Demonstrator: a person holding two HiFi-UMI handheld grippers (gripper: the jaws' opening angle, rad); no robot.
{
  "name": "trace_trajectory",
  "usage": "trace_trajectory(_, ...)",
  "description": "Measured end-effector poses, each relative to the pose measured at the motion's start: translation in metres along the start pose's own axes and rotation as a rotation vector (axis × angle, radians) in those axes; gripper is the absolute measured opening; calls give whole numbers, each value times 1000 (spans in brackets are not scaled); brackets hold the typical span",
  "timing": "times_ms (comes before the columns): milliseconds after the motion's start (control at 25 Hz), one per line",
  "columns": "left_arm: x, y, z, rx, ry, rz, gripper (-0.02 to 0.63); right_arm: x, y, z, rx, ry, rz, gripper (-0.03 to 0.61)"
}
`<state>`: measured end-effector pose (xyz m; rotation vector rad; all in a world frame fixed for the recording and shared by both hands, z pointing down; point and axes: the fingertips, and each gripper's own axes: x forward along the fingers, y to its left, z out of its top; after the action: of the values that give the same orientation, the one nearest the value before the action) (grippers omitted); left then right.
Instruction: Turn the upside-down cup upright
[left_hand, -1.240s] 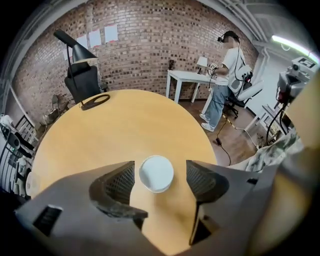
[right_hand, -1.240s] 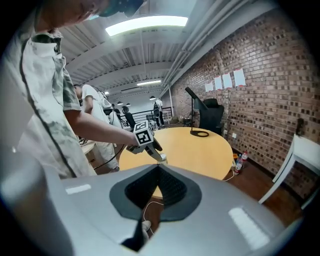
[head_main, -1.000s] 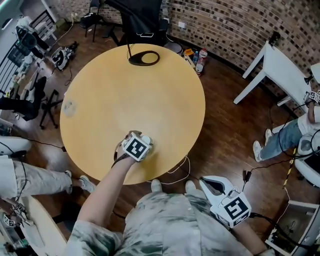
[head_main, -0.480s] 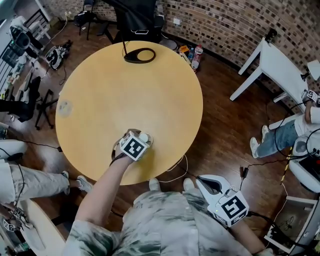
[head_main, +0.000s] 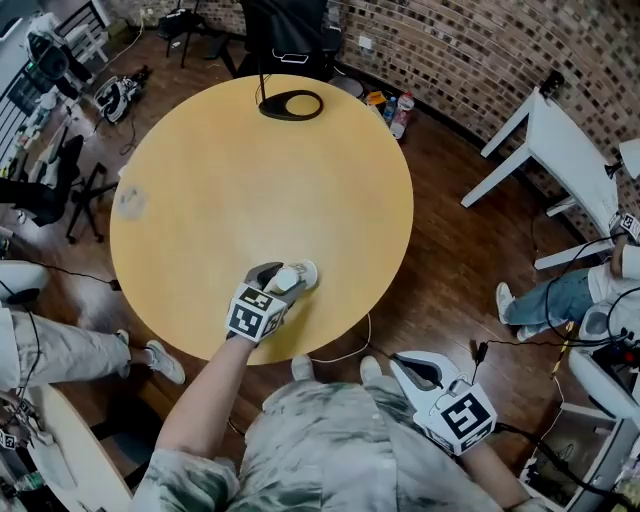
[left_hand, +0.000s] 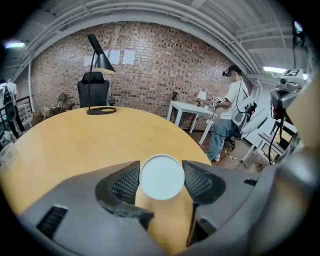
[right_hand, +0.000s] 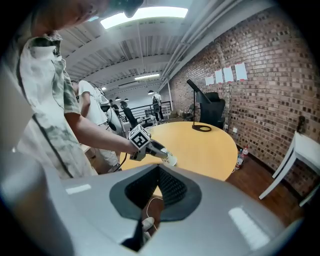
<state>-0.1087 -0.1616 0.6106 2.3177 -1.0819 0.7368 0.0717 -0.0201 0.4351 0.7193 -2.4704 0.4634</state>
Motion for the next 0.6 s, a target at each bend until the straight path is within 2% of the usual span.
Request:
trace_trajectory(280, -10, 3, -12, -22, -50, -14, 268, 7, 10, 6, -22, 17, 16, 2)
trace_trajectory(600, -16, 4, -24, 1, -28, -43, 268, 13, 15, 6, -25, 21, 27, 2)
